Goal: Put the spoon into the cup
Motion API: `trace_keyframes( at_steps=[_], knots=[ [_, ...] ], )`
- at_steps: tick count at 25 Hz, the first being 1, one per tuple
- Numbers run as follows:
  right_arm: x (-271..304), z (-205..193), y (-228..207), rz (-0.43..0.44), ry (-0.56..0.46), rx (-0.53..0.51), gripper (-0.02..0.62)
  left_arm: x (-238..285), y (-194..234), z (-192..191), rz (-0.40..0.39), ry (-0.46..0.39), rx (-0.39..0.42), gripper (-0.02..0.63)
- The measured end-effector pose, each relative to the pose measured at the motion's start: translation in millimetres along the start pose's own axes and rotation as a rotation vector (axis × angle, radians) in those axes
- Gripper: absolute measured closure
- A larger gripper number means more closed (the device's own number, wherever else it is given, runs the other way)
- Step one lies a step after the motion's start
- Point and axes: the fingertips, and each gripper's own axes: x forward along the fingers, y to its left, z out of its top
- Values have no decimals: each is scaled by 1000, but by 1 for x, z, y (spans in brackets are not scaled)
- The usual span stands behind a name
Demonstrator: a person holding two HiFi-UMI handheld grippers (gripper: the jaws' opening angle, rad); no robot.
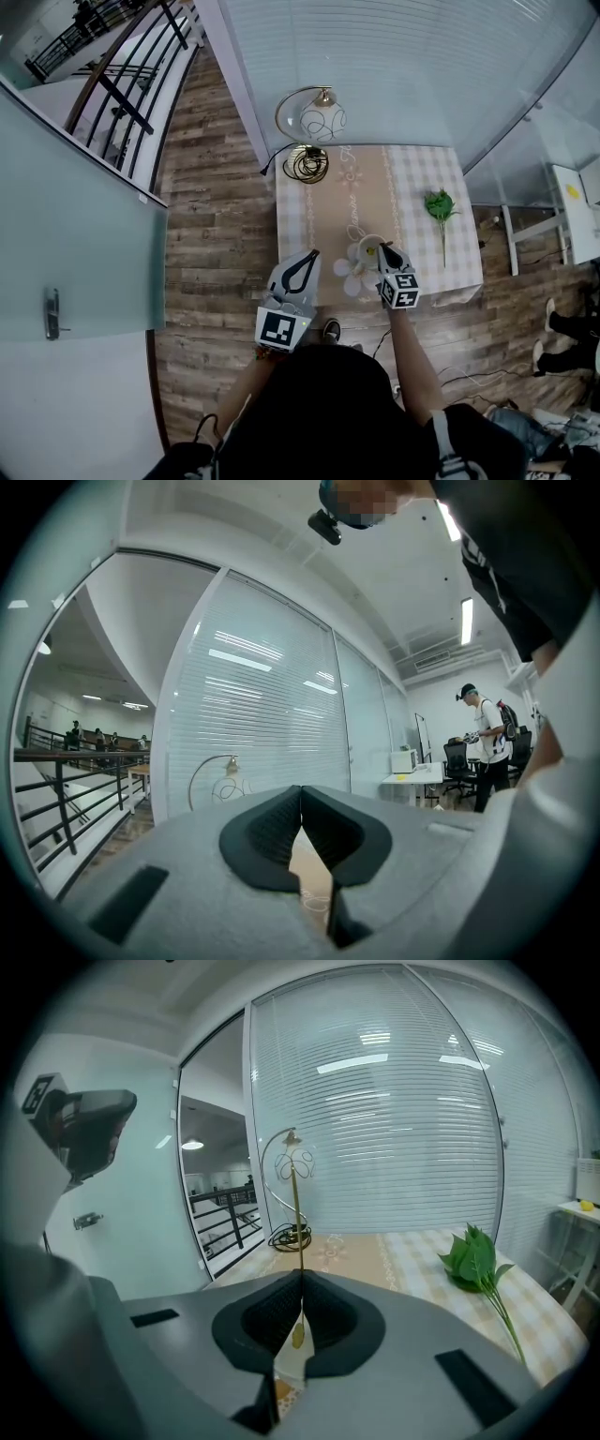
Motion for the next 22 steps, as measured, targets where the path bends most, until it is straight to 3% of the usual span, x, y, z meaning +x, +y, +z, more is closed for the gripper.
trace_keyframes(
  at_steps=[6,13,22],
  knots=[
    [6,-14,2,15,49,2,586,-5,3,3,16,1,-5,589],
    [11,-29,3,29,97,14,586,-8,4,3,8,-3,64,589],
    [14,-35,9,64,125,27,586,-9,6,2,20,0,16,589]
  ],
)
